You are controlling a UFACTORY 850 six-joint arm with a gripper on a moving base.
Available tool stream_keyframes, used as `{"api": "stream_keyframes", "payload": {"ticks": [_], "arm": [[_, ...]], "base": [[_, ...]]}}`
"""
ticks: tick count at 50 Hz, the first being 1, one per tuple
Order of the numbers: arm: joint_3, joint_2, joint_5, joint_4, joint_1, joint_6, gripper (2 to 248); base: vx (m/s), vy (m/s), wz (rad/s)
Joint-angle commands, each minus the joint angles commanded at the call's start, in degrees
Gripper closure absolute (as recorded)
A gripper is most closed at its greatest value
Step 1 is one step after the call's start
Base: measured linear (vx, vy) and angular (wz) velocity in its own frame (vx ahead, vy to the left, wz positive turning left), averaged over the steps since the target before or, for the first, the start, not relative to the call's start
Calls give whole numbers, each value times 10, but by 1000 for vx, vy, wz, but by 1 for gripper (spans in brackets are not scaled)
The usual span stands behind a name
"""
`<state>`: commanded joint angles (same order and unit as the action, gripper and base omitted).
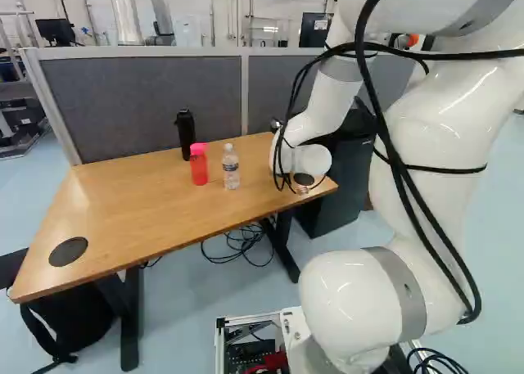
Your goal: Pick up the green bottle from the table
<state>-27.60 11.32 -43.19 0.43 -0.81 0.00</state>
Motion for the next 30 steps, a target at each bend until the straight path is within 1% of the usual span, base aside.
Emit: {"api": "stream_keyframes", "payload": {"ticks": [5,6,16,30], "arm": [[0,0,0,0,1,0,120],[1,-1,0,0,1,0,133],[8,-8,0,0,8,0,134],[37,-52,0,0,22,0,134]], "base": [[0,0,0],[0,0,0],[0,0,0],[0,0,0]]}}
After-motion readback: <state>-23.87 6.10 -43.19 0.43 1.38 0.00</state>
